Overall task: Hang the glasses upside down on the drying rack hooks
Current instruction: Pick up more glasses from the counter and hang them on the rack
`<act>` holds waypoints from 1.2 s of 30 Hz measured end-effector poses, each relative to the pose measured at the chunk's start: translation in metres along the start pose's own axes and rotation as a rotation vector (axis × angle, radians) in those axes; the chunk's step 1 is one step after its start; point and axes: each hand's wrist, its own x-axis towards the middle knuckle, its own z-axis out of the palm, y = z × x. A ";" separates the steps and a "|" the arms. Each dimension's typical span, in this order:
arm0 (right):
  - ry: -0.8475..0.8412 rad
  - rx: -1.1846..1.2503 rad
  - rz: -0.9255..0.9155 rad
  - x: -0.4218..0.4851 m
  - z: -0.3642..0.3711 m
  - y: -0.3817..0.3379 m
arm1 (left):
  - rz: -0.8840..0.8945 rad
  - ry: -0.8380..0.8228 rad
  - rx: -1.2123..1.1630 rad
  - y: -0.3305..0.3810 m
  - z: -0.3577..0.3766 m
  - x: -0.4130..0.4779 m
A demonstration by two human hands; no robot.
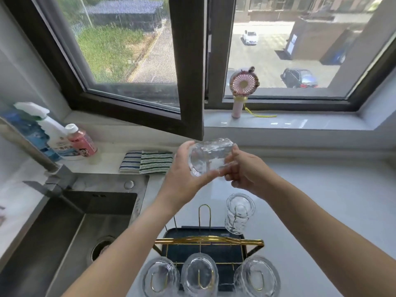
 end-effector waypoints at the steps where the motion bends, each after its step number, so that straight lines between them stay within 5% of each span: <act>1: -0.054 0.029 0.034 -0.007 0.004 0.000 | 0.029 0.033 0.002 0.005 -0.006 -0.002; 6: -0.021 -0.292 -0.099 -0.028 -0.007 0.015 | 0.053 -0.033 0.270 0.007 -0.038 -0.016; 17: 0.199 -0.445 -0.185 -0.055 -0.021 0.058 | -0.011 -0.384 0.703 -0.032 -0.009 -0.031; 29: 0.246 -0.396 -0.178 -0.071 -0.032 0.074 | -0.064 -0.539 0.596 -0.065 0.004 -0.029; 32: 0.271 -0.390 -0.181 -0.075 -0.037 0.079 | -0.163 -0.467 0.393 -0.078 -0.014 -0.010; 36: 0.332 -0.331 -0.166 -0.085 -0.047 0.089 | -0.297 -0.140 0.302 -0.120 -0.032 0.025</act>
